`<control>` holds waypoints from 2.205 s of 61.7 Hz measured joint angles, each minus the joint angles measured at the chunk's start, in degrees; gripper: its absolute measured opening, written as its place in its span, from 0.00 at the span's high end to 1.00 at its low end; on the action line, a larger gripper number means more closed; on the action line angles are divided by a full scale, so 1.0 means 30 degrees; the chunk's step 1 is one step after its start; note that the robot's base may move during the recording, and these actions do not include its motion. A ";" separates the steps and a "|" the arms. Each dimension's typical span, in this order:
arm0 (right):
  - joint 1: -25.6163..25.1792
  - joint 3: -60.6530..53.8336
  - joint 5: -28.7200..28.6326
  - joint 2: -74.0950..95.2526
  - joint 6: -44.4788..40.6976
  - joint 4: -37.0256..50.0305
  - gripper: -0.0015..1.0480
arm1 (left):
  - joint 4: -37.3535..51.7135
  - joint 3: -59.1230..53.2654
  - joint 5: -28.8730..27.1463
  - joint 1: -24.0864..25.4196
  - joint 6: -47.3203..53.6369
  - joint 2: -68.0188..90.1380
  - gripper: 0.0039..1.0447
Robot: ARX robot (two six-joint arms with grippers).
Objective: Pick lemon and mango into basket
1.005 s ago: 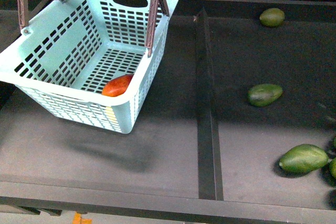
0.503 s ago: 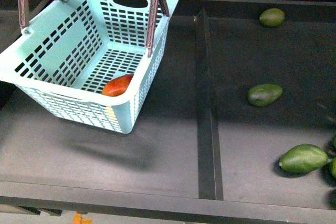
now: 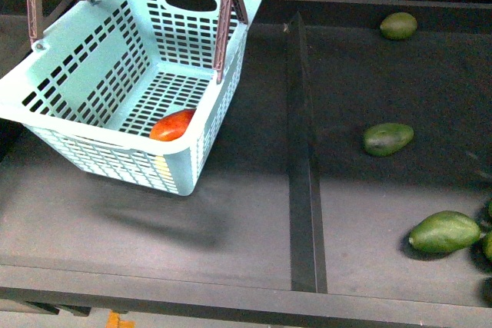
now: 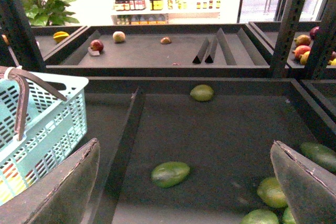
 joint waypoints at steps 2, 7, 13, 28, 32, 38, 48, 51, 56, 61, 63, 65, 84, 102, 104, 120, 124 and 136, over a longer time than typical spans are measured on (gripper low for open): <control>0.0000 0.0000 0.0000 0.0000 0.0000 0.0000 0.08 | -0.0597 -0.0138 0.0007 0.0000 0.0015 -0.0714 0.97; 0.0000 0.0000 -0.0007 0.0000 -0.0007 0.0000 0.08 | -0.1836 -0.0262 0.0000 0.0000 0.0036 -0.2266 0.97; 0.0000 0.0000 -0.0007 0.0000 0.0000 0.0000 0.08 | -0.3242 -0.0401 0.0000 0.0000 0.0051 -0.3810 0.97; 0.0000 0.0000 0.0000 0.0000 0.0000 0.0000 0.08 | -0.6739 -0.0408 0.0000 0.0000 0.0051 -0.7664 0.97; 0.0000 0.0000 0.0000 0.0000 -0.0007 0.0000 0.08 | -0.7737 -0.0408 0.0000 0.0000 0.0051 -0.8735 0.97; 0.0000 0.0000 -0.0007 0.0000 0.0000 0.0000 0.08 | -0.8837 -0.0408 0.0000 0.0000 0.0051 -0.9850 0.97; 0.0000 0.0000 0.0000 0.0000 -0.0007 0.0000 0.08 | -1.0244 -0.0408 0.0000 0.0000 0.0051 -1.1271 0.97; 0.0000 0.0000 0.0000 0.0000 0.0000 0.0000 0.08 | -1.0564 -0.0408 0.0000 0.0000 0.0051 -1.1599 0.97; 0.0000 0.0000 -0.0007 0.0000 0.0000 0.0000 0.08 | -1.1358 -0.0408 0.0000 0.0000 0.0051 -1.2407 0.97; 0.0000 0.0000 -0.0007 0.0000 0.0000 0.0000 0.08 | -1.1854 -0.0408 0.0000 0.0000 0.0051 -1.2903 0.97; 0.0000 0.0000 0.0000 0.0000 -0.0007 0.0000 0.08 | -1.2043 -0.0408 0.0000 0.0000 0.0051 -1.3085 0.97; 0.0000 0.0000 -0.0007 0.0000 0.0000 0.0000 0.08 | -1.2218 -0.0408 0.0000 0.0000 0.0051 -1.3253 0.97; 0.0000 0.0000 0.0000 0.0000 0.0000 0.0000 0.08 | -1.5730 -0.0408 -0.0015 0.0000 0.0058 -1.6662 0.97; 0.0000 0.0000 0.0000 0.0000 0.0000 0.0000 0.08 | -1.5730 -0.0408 -0.0007 0.0000 0.0058 -1.6670 0.97; 0.0000 0.0000 0.0000 0.0000 0.0000 0.0000 0.08 | -1.5730 -0.0408 -0.0007 0.0000 0.0058 -1.6670 0.97; 0.0000 0.0000 0.0000 0.0000 0.0000 0.0000 0.08 | -1.5730 -0.0408 -0.0007 0.0000 0.0058 -1.6670 0.84; 0.0000 0.0000 0.0000 0.0000 0.0000 0.0000 0.08 | -1.5730 -0.0408 -0.0007 0.0000 0.0058 -1.6670 0.72; 0.0000 0.0000 0.0000 0.0000 0.0000 0.0000 0.08 | -1.5730 -0.0408 -0.0015 0.0000 0.0051 -1.6670 0.32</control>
